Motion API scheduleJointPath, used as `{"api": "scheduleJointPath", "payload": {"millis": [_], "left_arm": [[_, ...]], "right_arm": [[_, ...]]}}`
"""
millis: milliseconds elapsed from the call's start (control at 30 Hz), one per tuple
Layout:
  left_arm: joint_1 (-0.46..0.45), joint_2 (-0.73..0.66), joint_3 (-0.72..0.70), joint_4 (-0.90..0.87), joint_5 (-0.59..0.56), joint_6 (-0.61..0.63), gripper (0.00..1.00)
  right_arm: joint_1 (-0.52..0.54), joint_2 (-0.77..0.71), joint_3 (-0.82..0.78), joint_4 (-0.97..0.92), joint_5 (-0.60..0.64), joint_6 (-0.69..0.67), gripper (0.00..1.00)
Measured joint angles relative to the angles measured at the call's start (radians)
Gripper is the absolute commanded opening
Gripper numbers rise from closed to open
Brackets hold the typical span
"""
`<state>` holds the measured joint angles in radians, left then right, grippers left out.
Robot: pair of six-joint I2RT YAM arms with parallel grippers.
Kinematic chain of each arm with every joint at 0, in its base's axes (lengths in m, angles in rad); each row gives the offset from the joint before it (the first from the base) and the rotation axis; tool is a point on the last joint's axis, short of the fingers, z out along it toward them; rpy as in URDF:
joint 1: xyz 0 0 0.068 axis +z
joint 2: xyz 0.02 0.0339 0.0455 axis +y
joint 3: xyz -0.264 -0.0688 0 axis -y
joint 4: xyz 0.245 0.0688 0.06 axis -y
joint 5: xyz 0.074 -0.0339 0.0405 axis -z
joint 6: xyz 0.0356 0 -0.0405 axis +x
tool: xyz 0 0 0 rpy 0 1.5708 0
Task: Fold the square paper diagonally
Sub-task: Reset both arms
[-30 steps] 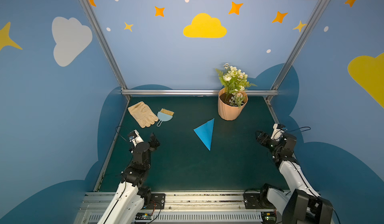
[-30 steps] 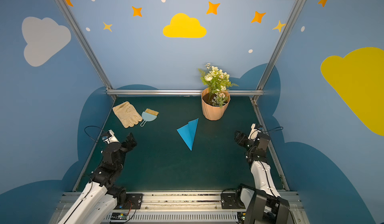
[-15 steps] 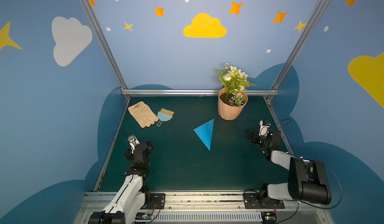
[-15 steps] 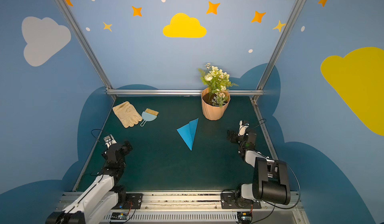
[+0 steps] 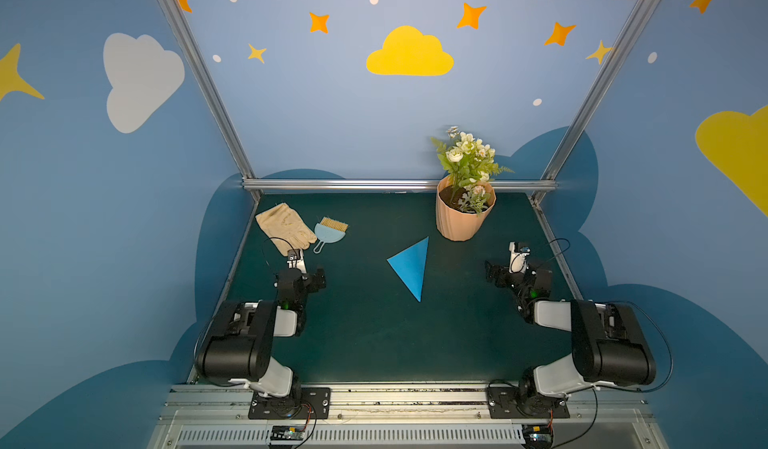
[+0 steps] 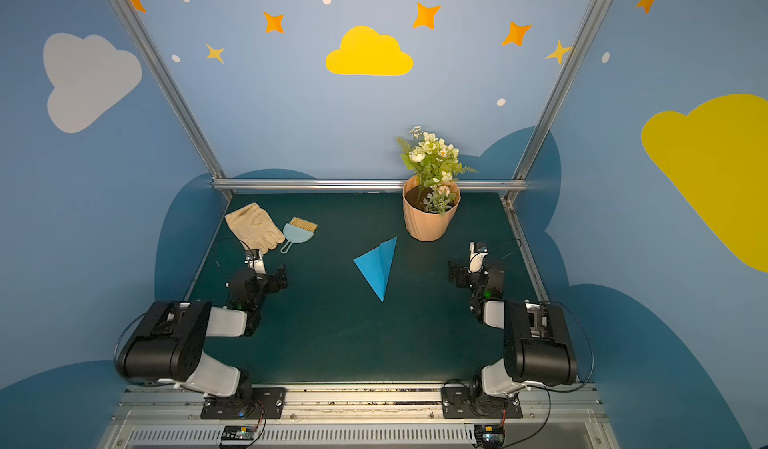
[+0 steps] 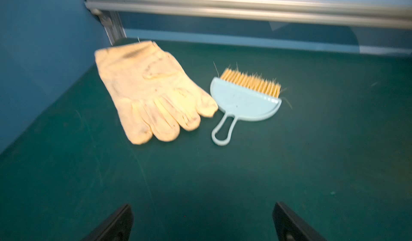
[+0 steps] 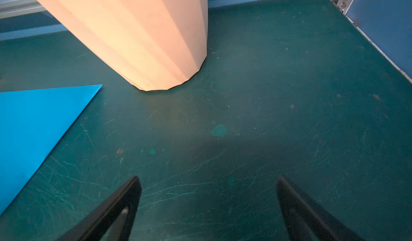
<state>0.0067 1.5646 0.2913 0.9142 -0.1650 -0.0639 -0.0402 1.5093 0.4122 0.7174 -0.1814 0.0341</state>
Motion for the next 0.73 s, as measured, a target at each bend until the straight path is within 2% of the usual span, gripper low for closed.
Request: {"api": "scheduleJointPath", "payload": {"millis": [233, 733], "left_arm": [[0.000, -0.020, 0.080, -0.039, -0.011, -0.003, 1.00], [-0.001, -0.021, 0.084, -0.060, -0.015, -0.003, 1.00]], "right_arm": [[0.017, -0.002, 0.010, -0.004, 0.030, -0.014, 0.98], [0.023, -0.002, 0.010, -0.005, 0.050, -0.016, 0.98]]}}
